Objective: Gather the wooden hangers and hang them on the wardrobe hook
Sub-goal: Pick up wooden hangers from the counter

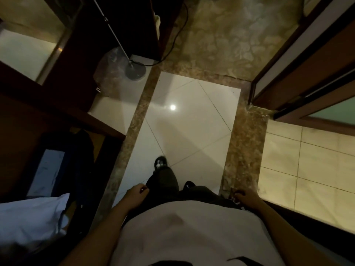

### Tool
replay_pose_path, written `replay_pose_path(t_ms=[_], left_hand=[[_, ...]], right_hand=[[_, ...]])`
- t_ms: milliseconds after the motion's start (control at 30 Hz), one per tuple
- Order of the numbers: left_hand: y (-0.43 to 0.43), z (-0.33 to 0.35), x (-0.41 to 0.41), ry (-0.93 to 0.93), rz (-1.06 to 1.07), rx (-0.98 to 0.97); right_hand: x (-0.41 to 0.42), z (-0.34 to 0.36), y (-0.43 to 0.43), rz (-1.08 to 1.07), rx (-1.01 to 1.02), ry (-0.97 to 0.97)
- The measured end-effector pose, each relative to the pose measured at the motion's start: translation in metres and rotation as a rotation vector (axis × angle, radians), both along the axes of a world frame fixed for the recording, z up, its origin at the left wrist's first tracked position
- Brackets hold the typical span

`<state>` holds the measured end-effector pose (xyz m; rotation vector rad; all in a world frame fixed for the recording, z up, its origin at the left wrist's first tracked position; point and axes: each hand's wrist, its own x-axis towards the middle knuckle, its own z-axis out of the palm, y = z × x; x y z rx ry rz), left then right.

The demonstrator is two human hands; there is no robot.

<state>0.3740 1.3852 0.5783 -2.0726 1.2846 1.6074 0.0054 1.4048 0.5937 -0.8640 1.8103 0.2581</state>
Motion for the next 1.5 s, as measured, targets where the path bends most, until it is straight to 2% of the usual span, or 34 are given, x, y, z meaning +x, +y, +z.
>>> replay_pose_path(t_ms=[133,333,467,633,800,1167,1367,1500], left_hand=[[-0.052,-0.002,0.003,0.016,0.049,0.007],[-0.148,-0.008,0.017,0.033,0.106,-0.002],[-0.225,0.0,0.037,0.05,0.21,0.012],[-0.319,0.012,0.053,0.038,0.198,-0.038],[-0.39,0.013,0.039,0.036,0.123,-0.045],[-0.568,-0.004,-0.125,0.01,-0.094,-0.034],[-0.675,0.023,-0.249,0.13,-0.184,-0.12],[-0.73,0.035,-0.287,0.167,-0.19,-0.142]], right_hand=[[0.006,0.001,-0.053,0.04,0.018,0.003],[0.031,-0.011,-0.176,0.02,-0.07,-0.058],[0.06,0.003,-0.275,0.146,-0.132,-0.097],[0.089,0.025,-0.387,0.222,-0.296,-0.144],[0.084,0.032,-0.45,0.212,-0.32,-0.161],[-0.094,0.009,-0.567,-0.041,-0.184,-0.106],[-0.191,0.019,-0.639,-0.111,-0.148,-0.066],[-0.22,0.019,-0.688,-0.132,-0.152,-0.075]])
